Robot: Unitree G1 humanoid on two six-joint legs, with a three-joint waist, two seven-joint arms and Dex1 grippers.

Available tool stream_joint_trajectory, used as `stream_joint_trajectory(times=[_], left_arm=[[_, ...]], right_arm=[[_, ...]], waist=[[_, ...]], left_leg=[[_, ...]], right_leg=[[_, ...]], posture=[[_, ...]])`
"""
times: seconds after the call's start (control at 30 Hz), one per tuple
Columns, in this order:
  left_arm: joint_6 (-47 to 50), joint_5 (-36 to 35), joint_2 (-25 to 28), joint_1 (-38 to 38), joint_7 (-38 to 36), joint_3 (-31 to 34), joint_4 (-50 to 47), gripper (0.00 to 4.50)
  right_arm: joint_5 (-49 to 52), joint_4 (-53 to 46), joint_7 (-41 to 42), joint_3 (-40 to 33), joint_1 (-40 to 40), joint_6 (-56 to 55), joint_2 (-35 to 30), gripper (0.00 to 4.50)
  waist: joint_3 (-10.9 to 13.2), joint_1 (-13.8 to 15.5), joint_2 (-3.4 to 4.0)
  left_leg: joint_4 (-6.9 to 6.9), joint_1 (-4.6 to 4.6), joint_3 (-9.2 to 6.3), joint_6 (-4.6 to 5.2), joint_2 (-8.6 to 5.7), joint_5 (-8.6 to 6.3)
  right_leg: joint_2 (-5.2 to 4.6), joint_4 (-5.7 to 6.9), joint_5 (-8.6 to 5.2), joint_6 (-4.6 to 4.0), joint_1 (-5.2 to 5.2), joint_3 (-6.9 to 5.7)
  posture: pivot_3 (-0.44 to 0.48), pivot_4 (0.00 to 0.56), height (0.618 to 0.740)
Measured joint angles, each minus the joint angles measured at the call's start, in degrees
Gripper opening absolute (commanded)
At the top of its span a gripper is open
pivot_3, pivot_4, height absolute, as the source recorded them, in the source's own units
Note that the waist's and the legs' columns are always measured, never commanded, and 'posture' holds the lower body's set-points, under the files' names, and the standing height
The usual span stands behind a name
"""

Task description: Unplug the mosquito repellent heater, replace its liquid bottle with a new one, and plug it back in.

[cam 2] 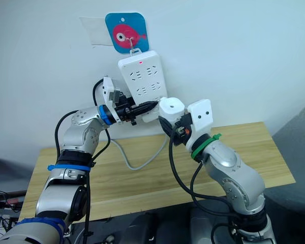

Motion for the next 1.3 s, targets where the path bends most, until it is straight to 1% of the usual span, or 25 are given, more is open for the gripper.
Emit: stream_joint_trajectory(times=[0.03, 0.23, 0.4, 0.5, 0.53, 0.57, 0.6, 0.63, 0.67, 0.73, 0.77, 1.07, 1.3], left_arm=[[0.0, 0.0, 0.0, 0.0, 0.0, 0.0, 0.0, 3.28], [2.2, -0.3, 1.4, 0.2, -0.2, 0.0, -1.5, 3.28], [6.1, -1.5, 4.8, 1.5, -1.4, 0.3, -5.3, 3.28], [6.9, -1.8, 5.0, 1.9, -1.5, 0.3, -6.3, 3.28], [7.1, -2.0, 5.0, 2.0, -1.6, 0.3, -6.5, 2.99], [7.2, -2.0, 5.0, 2.0, -1.5, 0.3, -6.5, 2.90], [7.2, -2.1, 4.9, 2.0, -1.4, 0.3, -6.5, 2.67], [7.2, -2.3, 4.7, 2.0, -1.2, 0.6, -6.5, 2.40], [7.2, -2.5, 4.3, 2.0, -0.9, 0.7, -6.5, 2.00], [7.3, -2.9, 3.9, 1.9, -0.1, 1.1, -6.6, 1.41], [7.3, -3.1, 3.9, 1.8, -0.1, 1.3, -6.7, 1.33], [7.3, -3.0, 3.9, 1.9, -0.1, 1.3, -6.7, 1.33], [7.5, -2.8, 4.0, 1.9, 0.2, 1.3, -6.8, 1.33]], right_arm=[[-0.1, 0.0, 0.0, 0.0, 0.0, 0.1, 0.0, 3.01], [-0.5, 0.0, 0.0, -0.1, 0.0, 0.5, 0.4, 3.01], [-0.6, 0.0, 0.2, -0.1, 0.0, 0.5, 0.4, 3.01], [-0.6, 0.0, 0.3, -0.1, 0.0, 0.5, 0.4, 3.01], [-0.6, 0.0, 0.3, -0.1, 0.0, 0.5, 0.4, 3.01], [-0.6, 0.0, 0.3, -0.1, 0.0, 0.5, 0.4, 3.01], [-0.6, 0.0, 0.5, 0.0, 0.0, 0.5, 0.4, 3.01], [-0.6, 0.0, 0.8, 0.0, 0.1, 0.5, 0.4, 3.01], [-0.6, 0.1, 1.2, 0.1, 0.1, 0.5, 0.5, 3.01], [-0.7, 0.3, 1.5, 0.1, 0.1, 0.5, 0.7, 3.01], [-0.7, 0.3, 1.6, 0.1, 0.1, 0.5, 0.8, 3.01], [-2.5, 2.3, 2.5, 0.9, -0.3, 0.4, 1.5, 3.01], [-5.2, 5.3, 2.7, 1.5, -2.3, -0.7, 2.8, 3.01]], waist=[[0.0, 0.0, 0.00], [0.0, -0.1, 0.00], [0.0, -0.5, 0.00], [0.0, -0.5, 0.00], [0.0, -0.5, 0.00], [0.0, -0.5, 0.00], [0.0, -0.4, 0.00], [0.0, -0.4, 0.00], [0.0, -0.4, 0.00], [0.0, -0.4, 0.00], [0.0, -0.4, 0.00], [0.0, -0.4, 0.00], [0.0, -0.4, 0.00]], left_leg=[[0.00, 0.00, 0.00, 0.00, 0.00, 0.00], [0.00, 0.00, 0.01, 0.00, 0.01, 0.00], [-0.02, 0.00, 0.01, 0.00, 0.02, 0.00], [-0.02, 0.00, 0.01, 0.00, 0.02, 0.00], [-0.02, 0.00, 0.02, 0.00, 0.02, 0.00], [-0.02, 0.00, 0.01, 0.00, 0.02, 0.00], [-0.02, 0.00, 0.01, -0.01, 0.02, 0.00], [-0.02, 0.00, 0.01, 0.00, 0.02, 0.00], [-0.02, 0.00, 0.01, 0.00, 0.02, 0.00], [-0.02, 0.00, 0.02, 0.00, 0.02, 0.00], [-0.02, 0.00, 0.01, 0.00, 0.02, 0.00], [-0.03, 0.00, 0.02, 0.00, 0.02, 0.00], [-0.03, 0.00, 0.01, -0.01, 0.01, 0.00]], right_leg=[[0.00, 0.00, 0.00, 0.00, 0.00, 0.00], [0.00, 0.02, 0.00, 0.00, -0.01, 0.02], [0.01, 0.02, 0.00, 0.00, -0.03, 0.01], [0.00, 0.01, 0.00, 0.00, -0.02, 0.02], [0.00, 0.01, 0.00, 0.00, -0.03, 0.02], [0.00, 0.01, 0.00, 0.00, -0.03, 0.02], [0.00, 0.01, 0.00, 0.00, -0.03, 0.02], [0.00, 0.01, 0.00, 0.00, -0.03, 0.02], [0.00, 0.01, 0.00, 0.00, -0.02, 0.02], [0.00, 0.01, 0.00, 0.00, -0.03, 0.02], [0.00, 0.00, 0.00, 0.00, -0.03, 0.02], [0.00, 0.00, 0.00, 0.00, -0.03, 0.02], [0.00, 0.01, 0.00, 0.00, -0.04, 0.02]], posture=[[-0.139, 0.225, 0.740], [-0.140, 0.223, 0.740], [-0.137, 0.226, 0.740], [-0.135, 0.228, 0.740], [-0.122, 0.232, 0.740], [-0.122, 0.232, 0.740], [-0.119, 0.232, 0.740], [-0.119, 0.232, 0.740], [-0.119, 0.232, 0.740], [-0.116, 0.234, 0.740], [-0.116, 0.234, 0.740], [-0.112, 0.236, 0.740], [-0.108, 0.233, 0.740]])
